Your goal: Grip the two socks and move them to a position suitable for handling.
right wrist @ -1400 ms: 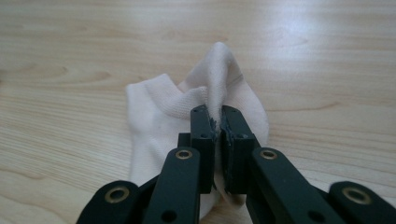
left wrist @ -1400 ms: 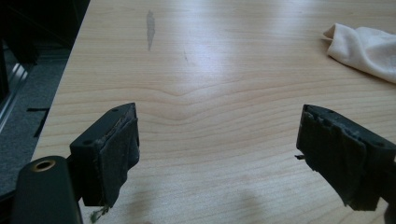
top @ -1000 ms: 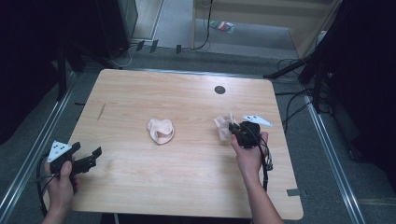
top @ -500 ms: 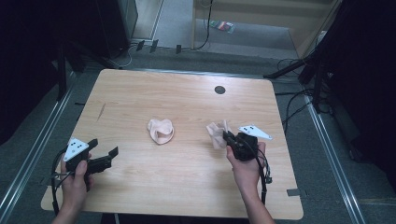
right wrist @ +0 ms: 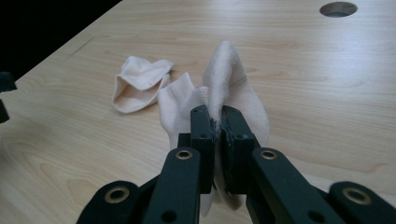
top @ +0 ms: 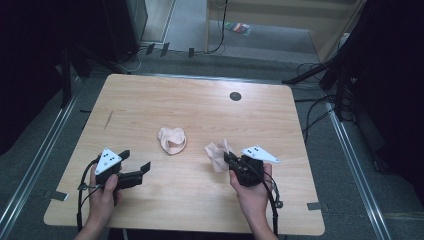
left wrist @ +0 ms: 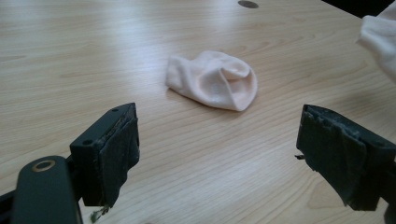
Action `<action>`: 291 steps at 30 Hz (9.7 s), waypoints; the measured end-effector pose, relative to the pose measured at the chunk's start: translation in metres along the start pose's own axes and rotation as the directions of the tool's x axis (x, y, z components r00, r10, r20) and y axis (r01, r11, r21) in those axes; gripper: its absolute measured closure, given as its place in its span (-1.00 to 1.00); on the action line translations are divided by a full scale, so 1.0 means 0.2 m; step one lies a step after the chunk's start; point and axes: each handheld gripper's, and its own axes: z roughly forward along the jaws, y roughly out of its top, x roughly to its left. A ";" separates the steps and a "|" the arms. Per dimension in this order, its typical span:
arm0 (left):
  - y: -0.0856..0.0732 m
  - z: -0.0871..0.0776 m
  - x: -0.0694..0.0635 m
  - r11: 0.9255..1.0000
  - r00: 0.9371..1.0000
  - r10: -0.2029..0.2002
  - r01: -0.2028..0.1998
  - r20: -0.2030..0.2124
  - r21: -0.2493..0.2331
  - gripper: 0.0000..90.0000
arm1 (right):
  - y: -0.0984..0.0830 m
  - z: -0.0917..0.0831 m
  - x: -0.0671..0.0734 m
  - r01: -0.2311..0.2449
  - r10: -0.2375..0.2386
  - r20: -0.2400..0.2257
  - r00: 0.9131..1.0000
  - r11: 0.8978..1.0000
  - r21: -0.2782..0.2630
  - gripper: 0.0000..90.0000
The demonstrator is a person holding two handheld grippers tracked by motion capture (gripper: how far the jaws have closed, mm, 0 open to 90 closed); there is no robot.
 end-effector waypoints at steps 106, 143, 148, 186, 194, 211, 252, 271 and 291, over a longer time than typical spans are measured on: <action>-0.13 0.15 -0.41 0.990 0.970 0.075 -0.100 0.230 0.100 -0.71 | -0.21 0.11 0.35 0.134 -0.125 -0.109 0.986 0.988 0.077 0.98; -0.08 0.15 -0.61 0.938 0.945 0.304 -0.319 0.118 0.134 0.89 | -0.16 0.08 0.28 0.090 -0.082 -0.177 0.981 0.995 0.037 0.98; -0.10 0.24 -0.61 0.950 0.954 0.222 -0.259 0.203 0.177 0.80 | -0.23 0.11 0.17 0.084 -0.072 -0.111 0.991 0.991 0.100 0.98; -0.10 0.23 -0.33 0.981 0.973 0.025 -0.068 0.231 0.183 0.26 | -0.28 0.09 0.00 0.067 -0.069 0.006 0.998 0.989 0.132 0.98; -0.11 0.22 -0.33 0.978 0.990 0.060 -0.084 0.129 0.189 0.15 | -0.28 0.09 -0.01 0.061 -0.064 0.016 0.998 0.989 0.134 0.98; -0.12 0.25 -0.33 0.961 0.991 0.086 -0.110 0.106 0.254 1.00 | -0.30 0.10 0.01 0.073 -0.074 -0.001 0.997 0.988 0.137 0.98; -0.11 0.11 -0.24 0.975 0.993 0.002 -0.028 0.115 0.219 0.43 | -0.31 -0.02 -0.02 0.038 -0.035 -0.029 0.999 0.992 0.118 0.11; 0.09 0.37 -0.12 0.981 0.998 -0.064 0.068 -0.025 0.182 -0.07 | -0.25 -0.03 -0.07 -0.007 0.006 0.008 1.000 0.995 0.102 -0.53; 0.21 0.62 -0.06 0.960 0.988 -0.079 0.111 -0.134 0.256 -0.32 | -0.25 -0.02 -0.07 -0.012 0.011 0.012 1.000 0.994 0.104 -0.50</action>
